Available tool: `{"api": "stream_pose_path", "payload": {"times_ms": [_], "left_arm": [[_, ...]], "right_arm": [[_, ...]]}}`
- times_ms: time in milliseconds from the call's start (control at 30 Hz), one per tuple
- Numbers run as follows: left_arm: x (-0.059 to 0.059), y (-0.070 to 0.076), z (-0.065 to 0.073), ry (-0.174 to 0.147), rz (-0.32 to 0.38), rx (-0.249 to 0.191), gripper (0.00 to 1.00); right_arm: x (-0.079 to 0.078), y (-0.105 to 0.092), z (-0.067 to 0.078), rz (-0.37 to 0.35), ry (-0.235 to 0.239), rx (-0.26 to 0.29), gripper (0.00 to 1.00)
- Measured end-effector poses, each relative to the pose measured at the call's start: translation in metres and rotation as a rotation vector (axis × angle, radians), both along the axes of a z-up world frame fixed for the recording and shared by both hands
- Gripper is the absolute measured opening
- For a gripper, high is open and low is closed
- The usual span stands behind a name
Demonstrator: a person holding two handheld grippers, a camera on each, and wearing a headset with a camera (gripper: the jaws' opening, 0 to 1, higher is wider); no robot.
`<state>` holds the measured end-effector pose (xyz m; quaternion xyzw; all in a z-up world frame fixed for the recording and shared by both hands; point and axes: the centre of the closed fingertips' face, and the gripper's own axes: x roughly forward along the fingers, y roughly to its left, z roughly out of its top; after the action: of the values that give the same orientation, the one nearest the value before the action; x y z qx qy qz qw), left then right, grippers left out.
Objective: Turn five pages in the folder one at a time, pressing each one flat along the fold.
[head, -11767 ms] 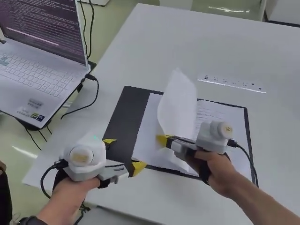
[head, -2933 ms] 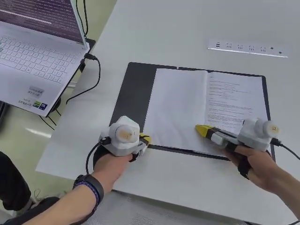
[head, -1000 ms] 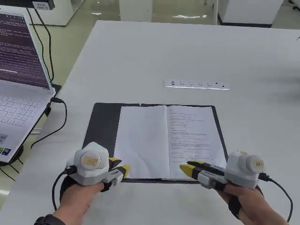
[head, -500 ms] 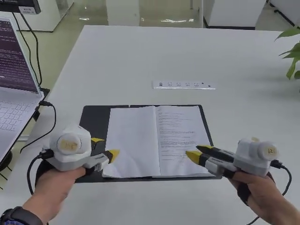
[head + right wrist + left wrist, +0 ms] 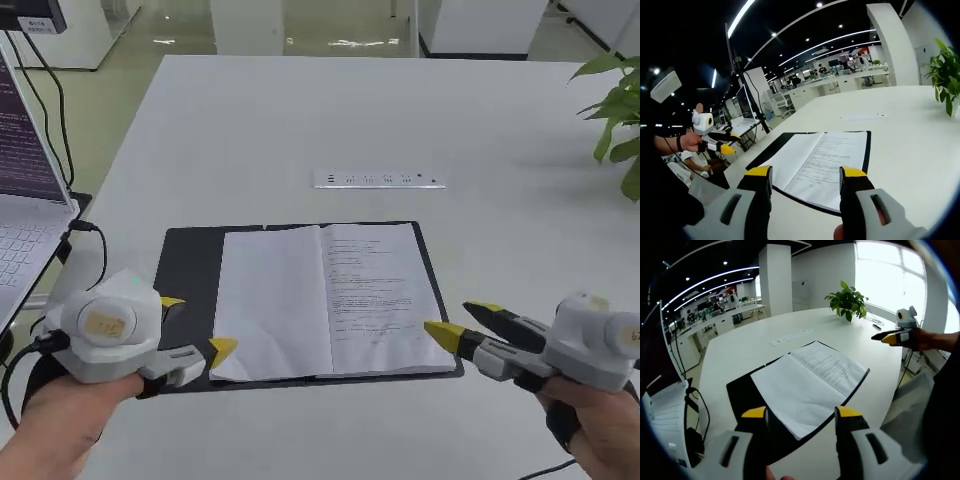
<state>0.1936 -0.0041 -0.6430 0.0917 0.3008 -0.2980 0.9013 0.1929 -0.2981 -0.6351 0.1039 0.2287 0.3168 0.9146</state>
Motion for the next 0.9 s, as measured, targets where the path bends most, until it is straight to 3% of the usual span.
{"api": "stream_pose_path", "payload": {"times_ms": [133, 333, 500, 700, 900], "left_arm": [[-0.01, 0.005, 0.008, -0.011, 0.012, -0.023, 0.6], [-0.019, 0.008, 0.008, -0.017, 0.046, -0.076, 0.66], [-0.027, 0.007, 0.007, 0.001, 0.073, -0.13, 0.71], [-0.03, 0.002, 0.007, 0.009, 0.065, -0.117, 0.73], [-0.024, -0.007, 0.01, 0.007, 0.046, -0.107, 0.74]], "right_arm": [[-0.016, -0.007, -0.005, -0.012, 0.02, -0.018, 0.6], [-0.035, -0.013, -0.013, -0.033, 0.039, -0.031, 0.64], [-0.042, -0.016, -0.013, -0.06, 0.045, -0.016, 0.69], [-0.041, -0.016, -0.011, -0.063, 0.036, -0.016, 0.69], [-0.038, -0.018, -0.009, -0.071, 0.032, -0.011, 0.69]]}}
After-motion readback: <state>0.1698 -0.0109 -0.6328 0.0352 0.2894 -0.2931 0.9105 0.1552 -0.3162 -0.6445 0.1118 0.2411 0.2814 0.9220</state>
